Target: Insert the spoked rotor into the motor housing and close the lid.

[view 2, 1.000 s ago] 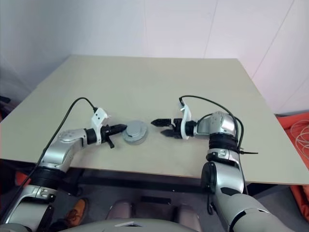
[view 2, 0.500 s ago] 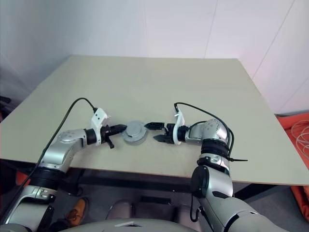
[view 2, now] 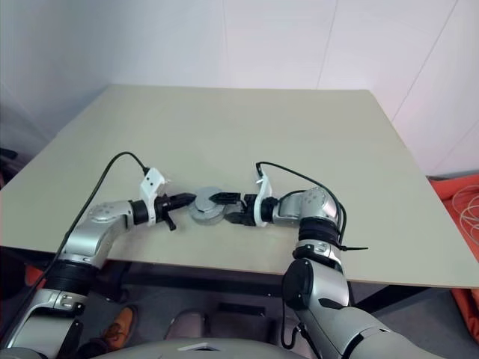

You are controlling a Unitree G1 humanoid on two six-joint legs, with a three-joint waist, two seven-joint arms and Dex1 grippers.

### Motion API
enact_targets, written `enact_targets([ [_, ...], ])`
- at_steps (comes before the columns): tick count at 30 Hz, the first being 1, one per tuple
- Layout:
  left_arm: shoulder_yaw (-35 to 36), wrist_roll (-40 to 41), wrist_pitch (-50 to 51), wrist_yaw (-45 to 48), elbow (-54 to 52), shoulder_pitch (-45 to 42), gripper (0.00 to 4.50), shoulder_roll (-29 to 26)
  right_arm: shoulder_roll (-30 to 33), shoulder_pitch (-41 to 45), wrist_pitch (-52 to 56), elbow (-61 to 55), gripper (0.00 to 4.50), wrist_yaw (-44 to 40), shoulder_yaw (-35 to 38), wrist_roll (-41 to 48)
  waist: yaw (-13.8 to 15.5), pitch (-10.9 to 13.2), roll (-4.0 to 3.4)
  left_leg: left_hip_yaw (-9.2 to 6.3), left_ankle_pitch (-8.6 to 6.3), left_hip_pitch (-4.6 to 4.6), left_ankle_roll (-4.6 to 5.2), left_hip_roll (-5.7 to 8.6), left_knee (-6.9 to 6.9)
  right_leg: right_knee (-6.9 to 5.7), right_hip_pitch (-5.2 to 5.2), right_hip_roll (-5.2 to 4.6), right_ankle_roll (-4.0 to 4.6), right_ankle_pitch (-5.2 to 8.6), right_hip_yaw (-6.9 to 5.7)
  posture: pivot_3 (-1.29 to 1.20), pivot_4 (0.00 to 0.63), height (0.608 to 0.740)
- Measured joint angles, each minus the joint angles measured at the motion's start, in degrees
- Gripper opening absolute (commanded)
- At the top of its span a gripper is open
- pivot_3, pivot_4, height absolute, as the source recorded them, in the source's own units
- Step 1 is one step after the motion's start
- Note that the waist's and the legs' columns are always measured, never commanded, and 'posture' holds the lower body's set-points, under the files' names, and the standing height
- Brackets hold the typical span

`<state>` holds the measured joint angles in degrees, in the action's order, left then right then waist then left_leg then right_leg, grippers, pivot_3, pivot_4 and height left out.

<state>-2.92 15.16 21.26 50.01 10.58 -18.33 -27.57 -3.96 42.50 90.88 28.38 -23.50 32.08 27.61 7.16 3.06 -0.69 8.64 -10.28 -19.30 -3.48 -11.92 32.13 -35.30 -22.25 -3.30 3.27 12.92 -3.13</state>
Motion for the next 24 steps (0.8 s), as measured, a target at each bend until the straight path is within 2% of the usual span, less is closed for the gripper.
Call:
enact_targets([
  [5, 0.33, -0.03, 0.3, -0.02, 0.07, 0.0, 0.0, -0.37, 0.4, 0.0, -0.24, 0.01, 1.55, 0.64, 0.69, 0.05, 0.01, 0.0, 0.0, 0.0, 0.0, -0.15, 0.0, 0.0, -0.03, 0.03, -0.12, 0.0, -0.01, 0.0, 0.0, 0.0, 0.0, 0.74],
  [7, 0.48, 0.01, 0.47, 0.01, 0.07, 0.06, 0.0, -0.56, 0.56, 0.07, -0.27, 0.01, 1.03, 0.68, 0.99, 0.69, 0.03, 0.0, 0.0, -0.01, 0.0, -0.2, 0.0, 0.01, -0.03, 0.06, -0.15, 0.0, -0.01, 0.0, 0.0, 0.0, 0.0, 0.74],
  [20, 1.47, 1.58, 1.7, -0.23, -0.36, 0.84, 0.0, -0.37, 0.2, 0.07, -0.42, -0.17, 1.03, 1.59, 0.95, 1.77, 0.04, 0.01, -0.01, -0.01, 0.0, -0.3, 0.0, 0.0, -0.03, 0.09, -0.23, 0.01, -0.02, 0.0, -0.01, 0.0, 0.0, 0.74],
  [24, 6.24, 6.39, 4.65, -3.26, -0.44, 1.12, 0.0, 3.72, 0.08, 0.1, -0.58, -0.51, 1.03, 1.84, 0.99, 2.12, -0.01, 0.02, 0.0, -0.01, 0.01, -0.47, -0.01, 0.0, 0.0, 0.07, -0.39, 0.01, -0.01, -0.01, -0.01, 0.0, 0.0, 0.74],
])
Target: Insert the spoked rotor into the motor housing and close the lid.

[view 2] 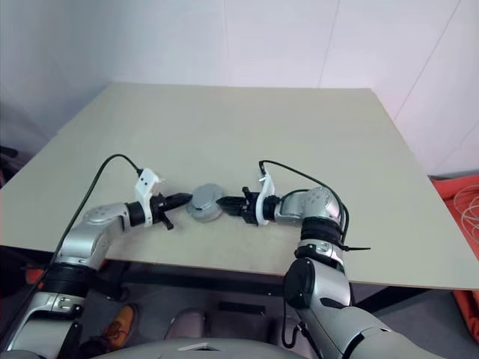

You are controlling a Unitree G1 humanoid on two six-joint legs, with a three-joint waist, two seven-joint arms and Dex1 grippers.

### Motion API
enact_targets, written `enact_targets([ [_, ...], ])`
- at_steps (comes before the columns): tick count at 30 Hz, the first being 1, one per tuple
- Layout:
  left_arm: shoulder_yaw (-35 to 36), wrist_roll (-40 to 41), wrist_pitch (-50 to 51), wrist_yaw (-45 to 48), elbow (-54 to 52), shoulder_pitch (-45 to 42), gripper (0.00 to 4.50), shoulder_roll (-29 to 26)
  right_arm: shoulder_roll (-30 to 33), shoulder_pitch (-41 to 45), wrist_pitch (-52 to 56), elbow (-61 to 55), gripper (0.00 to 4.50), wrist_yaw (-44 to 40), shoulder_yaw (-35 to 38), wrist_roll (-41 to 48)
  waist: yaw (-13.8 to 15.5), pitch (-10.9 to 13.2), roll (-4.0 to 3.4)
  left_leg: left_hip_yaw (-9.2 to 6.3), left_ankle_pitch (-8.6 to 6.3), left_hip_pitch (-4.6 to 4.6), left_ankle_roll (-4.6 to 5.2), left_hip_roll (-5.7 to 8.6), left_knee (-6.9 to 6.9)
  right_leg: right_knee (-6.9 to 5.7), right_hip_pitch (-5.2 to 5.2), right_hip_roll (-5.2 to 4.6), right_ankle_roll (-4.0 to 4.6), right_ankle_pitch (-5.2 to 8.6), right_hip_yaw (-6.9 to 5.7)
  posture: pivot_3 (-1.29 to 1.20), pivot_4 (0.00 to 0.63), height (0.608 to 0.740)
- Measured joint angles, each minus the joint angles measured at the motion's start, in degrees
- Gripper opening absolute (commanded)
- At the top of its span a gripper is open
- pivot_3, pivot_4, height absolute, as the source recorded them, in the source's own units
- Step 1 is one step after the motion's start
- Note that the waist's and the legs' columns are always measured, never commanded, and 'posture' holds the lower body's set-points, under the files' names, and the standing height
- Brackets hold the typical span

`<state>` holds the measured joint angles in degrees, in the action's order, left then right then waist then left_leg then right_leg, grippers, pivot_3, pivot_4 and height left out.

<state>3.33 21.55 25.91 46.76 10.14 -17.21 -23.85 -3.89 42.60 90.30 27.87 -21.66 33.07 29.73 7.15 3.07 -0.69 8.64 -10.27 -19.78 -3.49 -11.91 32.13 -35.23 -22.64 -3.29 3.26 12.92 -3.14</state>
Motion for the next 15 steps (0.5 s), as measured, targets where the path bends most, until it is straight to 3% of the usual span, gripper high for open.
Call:
enact_targets([
  [9, 19.99, 20.15, 20.97, -13.68, -3.25, 0.03, 0.0, 2.38, 1.11, 1.51, 0.34, -0.77, 1.03, -0.05, 1.1, 2.12, 0.01, 0.05, 0.07, -0.02, -0.01, -0.42, 0.02, 0.06, 0.02, -0.03, -0.41, 0.11, 0.37, -0.19, -0.03, 0.0, 0.0, 0.74],
  [15, 25.99, 27.57, 25.83, -17.4, -3.25, 1.99, 0.0, 4.87, 0.65, 1.81, 1.23, -1.76, 1.03, -0.08, 2.48, 4.32, 0.13, 0.07, 0.1, -0.02, -0.02, -0.44, 0.03, 0.04, 0.02, 0.04, -0.39, 0.11, 0.08, -0.04, -0.03, 0.0, 0.0, 0.74],
])
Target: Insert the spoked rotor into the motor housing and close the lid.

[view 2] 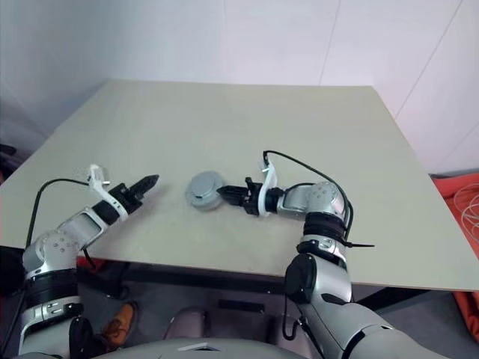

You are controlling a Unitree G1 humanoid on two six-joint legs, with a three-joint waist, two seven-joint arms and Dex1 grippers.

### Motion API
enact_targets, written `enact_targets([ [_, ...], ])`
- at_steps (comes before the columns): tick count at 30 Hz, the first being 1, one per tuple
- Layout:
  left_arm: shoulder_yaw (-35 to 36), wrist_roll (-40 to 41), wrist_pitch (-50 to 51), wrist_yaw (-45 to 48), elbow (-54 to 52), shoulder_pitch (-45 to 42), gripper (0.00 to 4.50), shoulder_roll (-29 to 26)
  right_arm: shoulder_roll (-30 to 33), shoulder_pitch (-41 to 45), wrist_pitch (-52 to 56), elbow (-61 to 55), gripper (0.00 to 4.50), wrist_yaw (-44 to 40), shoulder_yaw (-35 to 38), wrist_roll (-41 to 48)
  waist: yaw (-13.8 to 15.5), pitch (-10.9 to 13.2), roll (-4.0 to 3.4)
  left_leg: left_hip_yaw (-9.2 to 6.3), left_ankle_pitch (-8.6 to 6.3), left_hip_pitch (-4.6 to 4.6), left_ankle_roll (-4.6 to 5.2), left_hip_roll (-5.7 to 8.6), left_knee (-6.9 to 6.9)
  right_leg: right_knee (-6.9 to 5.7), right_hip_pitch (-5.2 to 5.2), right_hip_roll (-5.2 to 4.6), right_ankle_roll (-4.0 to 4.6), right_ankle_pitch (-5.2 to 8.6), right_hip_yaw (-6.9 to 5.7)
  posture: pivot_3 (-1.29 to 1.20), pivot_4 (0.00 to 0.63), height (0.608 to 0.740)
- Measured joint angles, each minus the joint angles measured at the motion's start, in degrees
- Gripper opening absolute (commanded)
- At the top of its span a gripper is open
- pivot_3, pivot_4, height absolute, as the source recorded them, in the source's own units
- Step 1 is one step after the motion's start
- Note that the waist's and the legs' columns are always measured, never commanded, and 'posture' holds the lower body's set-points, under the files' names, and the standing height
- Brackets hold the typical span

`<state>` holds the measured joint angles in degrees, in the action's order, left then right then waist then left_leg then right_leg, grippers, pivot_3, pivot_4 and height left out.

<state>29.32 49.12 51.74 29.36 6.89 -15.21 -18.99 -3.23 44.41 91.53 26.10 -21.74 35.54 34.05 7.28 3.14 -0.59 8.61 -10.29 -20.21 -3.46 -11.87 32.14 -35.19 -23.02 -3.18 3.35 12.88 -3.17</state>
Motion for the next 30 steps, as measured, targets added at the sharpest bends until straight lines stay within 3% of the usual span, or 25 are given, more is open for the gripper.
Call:
enact_targets([
  [14, 0.89, 17.38, 10.36, 0.39, -4.41, 3.13, 4.49, 1.6, 4.0, 1.4, 0.71, 0.05, 1.03, 0.73, -0.29, 8.01, 0.2, 0.05, 0.08, 0.0, 0.0, 0.02, 0.0, 0.0, 0.02, 0.0, 0.05, 0.01, -0.05, 0.01, -0.03, 0.0, 0.0, 0.74],
  [30, -2.27, 25.13, 13.01, -2.0, -6.88, 2.69, 4.5, 2.55, 6.19, -0.07, 0.72, -0.05, 1.03, 0.83, -8.01, 19.5, 0.46, 0.05, 0.09, -0.01, 0.0, 0.02, 0.0, 0.01, 0.05, 0.0, 0.1, 0.03, -0.08, 0.01, -0.03, 0.0, 0.0, 0.74],
])
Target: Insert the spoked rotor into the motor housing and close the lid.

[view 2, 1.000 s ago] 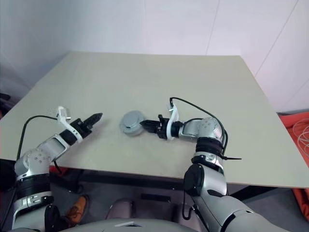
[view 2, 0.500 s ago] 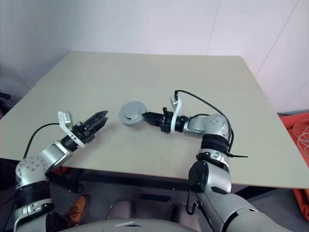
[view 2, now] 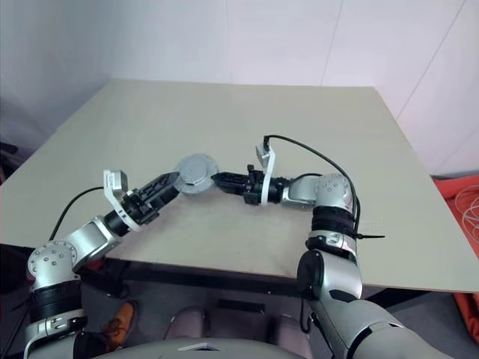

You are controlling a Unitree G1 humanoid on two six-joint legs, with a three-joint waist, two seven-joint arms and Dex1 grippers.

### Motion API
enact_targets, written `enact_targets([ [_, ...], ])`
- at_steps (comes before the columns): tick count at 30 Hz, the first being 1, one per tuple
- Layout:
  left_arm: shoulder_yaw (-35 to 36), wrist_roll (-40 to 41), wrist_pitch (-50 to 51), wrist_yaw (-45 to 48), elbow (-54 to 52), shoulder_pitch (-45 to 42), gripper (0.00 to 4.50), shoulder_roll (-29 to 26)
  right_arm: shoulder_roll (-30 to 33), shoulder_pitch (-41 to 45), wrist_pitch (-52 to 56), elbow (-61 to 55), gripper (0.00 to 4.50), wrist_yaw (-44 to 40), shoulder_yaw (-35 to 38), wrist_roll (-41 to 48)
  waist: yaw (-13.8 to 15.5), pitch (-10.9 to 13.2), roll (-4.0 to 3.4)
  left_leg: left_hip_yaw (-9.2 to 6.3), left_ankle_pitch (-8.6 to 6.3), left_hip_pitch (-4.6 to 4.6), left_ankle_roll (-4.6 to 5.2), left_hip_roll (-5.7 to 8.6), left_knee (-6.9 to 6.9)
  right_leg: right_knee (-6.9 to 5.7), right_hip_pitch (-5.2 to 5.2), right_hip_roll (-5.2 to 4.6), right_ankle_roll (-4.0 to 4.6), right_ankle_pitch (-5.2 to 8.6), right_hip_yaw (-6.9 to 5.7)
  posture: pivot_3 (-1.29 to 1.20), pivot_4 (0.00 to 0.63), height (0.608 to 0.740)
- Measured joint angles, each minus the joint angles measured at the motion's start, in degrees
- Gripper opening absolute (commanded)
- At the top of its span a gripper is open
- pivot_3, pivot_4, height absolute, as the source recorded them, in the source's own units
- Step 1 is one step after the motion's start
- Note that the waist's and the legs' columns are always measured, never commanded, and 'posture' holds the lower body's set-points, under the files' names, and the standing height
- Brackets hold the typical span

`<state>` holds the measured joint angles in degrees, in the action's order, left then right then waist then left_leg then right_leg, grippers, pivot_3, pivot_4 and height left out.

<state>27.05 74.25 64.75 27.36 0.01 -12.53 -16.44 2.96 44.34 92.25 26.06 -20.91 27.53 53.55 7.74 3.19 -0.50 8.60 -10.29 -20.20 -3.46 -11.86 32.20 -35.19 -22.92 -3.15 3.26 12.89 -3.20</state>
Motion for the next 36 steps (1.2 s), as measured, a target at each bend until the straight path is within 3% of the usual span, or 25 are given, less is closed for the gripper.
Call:
enact_targets([
  [6, -0.21, 0.94, -1.0, -0.46, 0.73, -0.76, 4.5, 0.57, 0.65, -0.15, 0.0, -0.12, 1.03, 0.99, -1.63, 2.73, -0.03, 0.0, 0.0, 0.0, 0.0, 0.01, 0.0, 0.0, 0.01, -0.01, 0.0, 0.0, -0.02, 0.0, 0.0, 0.0, 0.0, 0.74],
  [9, -0.43, 1.04, -1.11, -0.98, 1.31, -0.84, 3.87, 0.6, 0.62, -0.19, 0.0, -0.12, 1.03, 1.39, -2.43, 3.35, -0.05, 0.0, 0.01, 0.0, 0.0, 0.01, 0.0, 0.0, 0.01, -0.01, 0.0, 0.01, -0.04, -0.01, 0.0, 0.0, 0.0, 0.74],
  [14, -0.42, 1.31, -1.14, -1.69, 2.03, -0.83, 2.25, 0.63, 0.9, -0.4, 0.0, -1.37, 1.03, 1.63, -3.67, 4.99, -0.06, -0.01, 0.01, -0.01, 0.0, 0.01, 0.0, 0.0, 0.01, -0.01, 0.01, 0.0, -0.14, -0.08, 0.0, 0.0, 0.0, 0.74],
  [34, -0.66, 3.26, -1.23, -2.05, 2.11, -0.7, 2.22, 0.41, -0.97, -1.19, -0.04, -4.23, 1.03, 2.56, -2.6, 5.09, -0.12, -0.01, 0.02, -0.02, 0.0, 0.04, -0.01, 0.01, 0.06, -0.07, 0.05, 0.0, -0.19, -0.12, 0.0, 0.0, 0.0, 0.74],
  [36, -0.68, 3.3, -1.26, -2.02, 2.11, -0.7, 2.22, 0.32, -1.26, -1.19, -0.02, -4.23, 1.79, 2.79, -2.16, 4.99, -0.13, -0.01, 0.02, -0.02, 0.0, 0.04, -0.01, 0.01, 0.08, -0.08, 0.06, 0.0, -0.19, -0.12, 0.0, 0.0, 0.0, 0.74],
])
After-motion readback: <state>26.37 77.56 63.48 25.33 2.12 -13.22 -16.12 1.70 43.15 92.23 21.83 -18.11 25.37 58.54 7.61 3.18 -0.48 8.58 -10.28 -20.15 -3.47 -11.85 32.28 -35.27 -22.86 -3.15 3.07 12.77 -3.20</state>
